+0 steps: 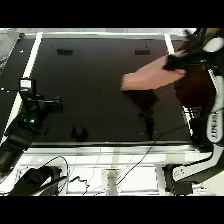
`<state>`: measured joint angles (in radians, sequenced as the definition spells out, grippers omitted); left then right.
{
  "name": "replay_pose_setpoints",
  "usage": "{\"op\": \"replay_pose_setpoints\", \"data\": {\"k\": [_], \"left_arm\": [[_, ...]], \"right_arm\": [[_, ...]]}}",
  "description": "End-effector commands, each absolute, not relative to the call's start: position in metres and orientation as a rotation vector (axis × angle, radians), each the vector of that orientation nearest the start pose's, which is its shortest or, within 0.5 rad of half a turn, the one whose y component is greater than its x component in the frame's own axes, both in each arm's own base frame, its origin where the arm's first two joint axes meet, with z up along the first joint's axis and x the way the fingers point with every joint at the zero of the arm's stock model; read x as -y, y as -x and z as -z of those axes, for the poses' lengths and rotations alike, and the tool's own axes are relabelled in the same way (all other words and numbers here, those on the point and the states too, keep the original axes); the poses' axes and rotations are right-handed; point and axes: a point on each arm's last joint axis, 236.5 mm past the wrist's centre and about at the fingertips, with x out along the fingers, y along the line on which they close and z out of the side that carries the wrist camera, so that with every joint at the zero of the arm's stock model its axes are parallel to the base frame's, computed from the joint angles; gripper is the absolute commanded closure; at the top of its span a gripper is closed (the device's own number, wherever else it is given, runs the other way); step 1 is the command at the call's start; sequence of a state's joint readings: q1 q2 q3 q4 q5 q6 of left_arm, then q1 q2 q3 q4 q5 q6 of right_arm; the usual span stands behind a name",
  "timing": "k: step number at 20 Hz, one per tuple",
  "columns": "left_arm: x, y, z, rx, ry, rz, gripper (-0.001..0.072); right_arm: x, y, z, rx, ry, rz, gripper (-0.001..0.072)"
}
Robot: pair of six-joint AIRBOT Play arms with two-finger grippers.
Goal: Fold the clothes and pants, and hang the long-sleeved shirts on hangers.
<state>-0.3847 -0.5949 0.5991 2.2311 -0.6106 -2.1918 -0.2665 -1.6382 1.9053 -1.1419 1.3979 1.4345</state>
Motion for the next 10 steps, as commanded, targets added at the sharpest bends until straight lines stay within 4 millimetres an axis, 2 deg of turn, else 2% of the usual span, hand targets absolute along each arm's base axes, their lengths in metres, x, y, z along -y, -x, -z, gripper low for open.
{"op": "replay_pose_setpoints", "data": {"k": [1, 3, 6, 8, 10], "left_arm": [[0.039, -0.343, -0.125, -0.452, -0.14, -0.014, 0.0012], [0.033, -0.344, -0.125, -0.453, -0.135, -0.031, 0.0012], [0.029, -0.344, -0.125, -0.454, -0.133, -0.042, 0.0012], [0.029, -0.344, -0.125, -0.454, -0.133, -0.041, 0.0011], [0.029, -0.344, -0.125, -0.454, -0.133, -0.041, 0.0012]], "right_arm": [[0.158, -0.449, -0.163, -0.989, -0.353, 0.119, 0.0703], [0.216, -0.411, -0.171, -0.986, -0.393, 0.261, 0.0703], [0.284, -0.356, -0.179, -0.94, -0.539, 0.471, 0.0703], [0.319, -0.317, -0.177, -0.915, -0.671, 0.615, 0.0704], [0.347, -0.273, -0.17, -0.937, -0.726, 0.75, 0.0703]]}}
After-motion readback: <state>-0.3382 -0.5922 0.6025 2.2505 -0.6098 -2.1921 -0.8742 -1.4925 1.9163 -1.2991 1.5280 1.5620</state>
